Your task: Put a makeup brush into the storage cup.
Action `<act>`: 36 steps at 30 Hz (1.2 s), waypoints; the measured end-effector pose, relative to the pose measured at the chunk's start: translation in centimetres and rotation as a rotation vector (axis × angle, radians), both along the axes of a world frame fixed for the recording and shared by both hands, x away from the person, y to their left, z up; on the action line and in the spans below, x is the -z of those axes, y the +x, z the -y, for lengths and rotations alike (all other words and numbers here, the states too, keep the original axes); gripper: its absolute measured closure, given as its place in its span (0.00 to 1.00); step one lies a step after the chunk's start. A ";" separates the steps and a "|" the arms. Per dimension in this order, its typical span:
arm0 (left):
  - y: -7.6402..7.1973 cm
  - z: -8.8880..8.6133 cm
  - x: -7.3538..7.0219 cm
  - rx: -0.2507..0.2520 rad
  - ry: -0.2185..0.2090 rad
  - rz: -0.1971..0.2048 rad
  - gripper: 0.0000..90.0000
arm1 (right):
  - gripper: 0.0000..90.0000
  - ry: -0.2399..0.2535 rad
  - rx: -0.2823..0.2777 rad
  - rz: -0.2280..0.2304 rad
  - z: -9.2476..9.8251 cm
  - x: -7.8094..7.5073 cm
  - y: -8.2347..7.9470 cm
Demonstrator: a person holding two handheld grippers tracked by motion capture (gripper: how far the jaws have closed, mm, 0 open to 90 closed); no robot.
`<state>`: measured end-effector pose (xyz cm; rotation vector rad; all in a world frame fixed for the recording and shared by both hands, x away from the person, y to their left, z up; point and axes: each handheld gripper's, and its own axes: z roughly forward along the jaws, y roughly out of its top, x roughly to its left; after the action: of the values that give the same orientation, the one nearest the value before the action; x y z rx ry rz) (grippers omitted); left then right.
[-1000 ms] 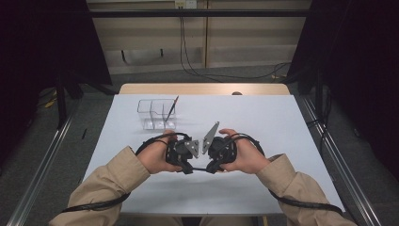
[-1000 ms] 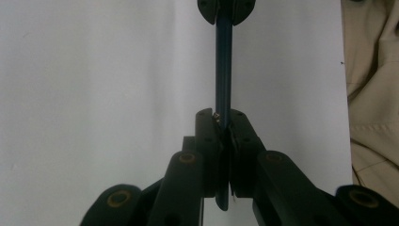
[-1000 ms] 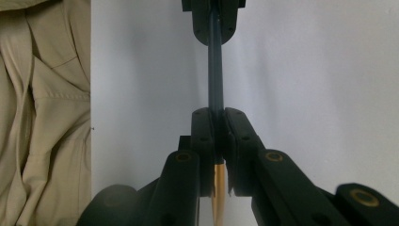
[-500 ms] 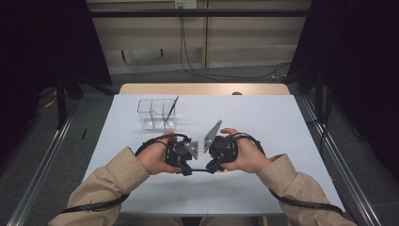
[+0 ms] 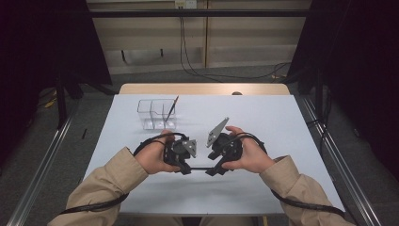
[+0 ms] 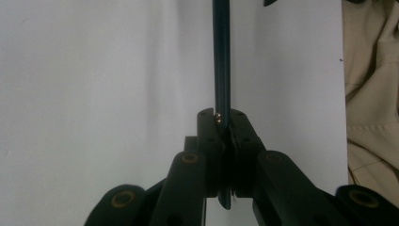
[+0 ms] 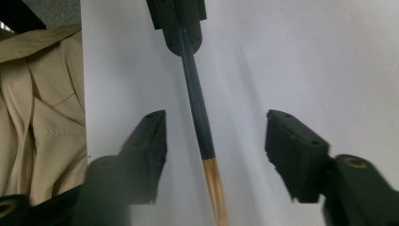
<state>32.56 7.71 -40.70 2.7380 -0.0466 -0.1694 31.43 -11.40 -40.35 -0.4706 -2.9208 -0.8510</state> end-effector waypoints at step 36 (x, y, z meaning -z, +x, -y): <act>0.4 -2.8 -0.2 -0.130 -0.165 -0.029 0.95 | 0.17 0.296 0.147 0.011 3.3 0.5 0.1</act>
<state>33.01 10.47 -40.45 2.5640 0.1202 -0.1605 31.56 -14.66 -40.80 -0.6600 -2.7276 -1.2819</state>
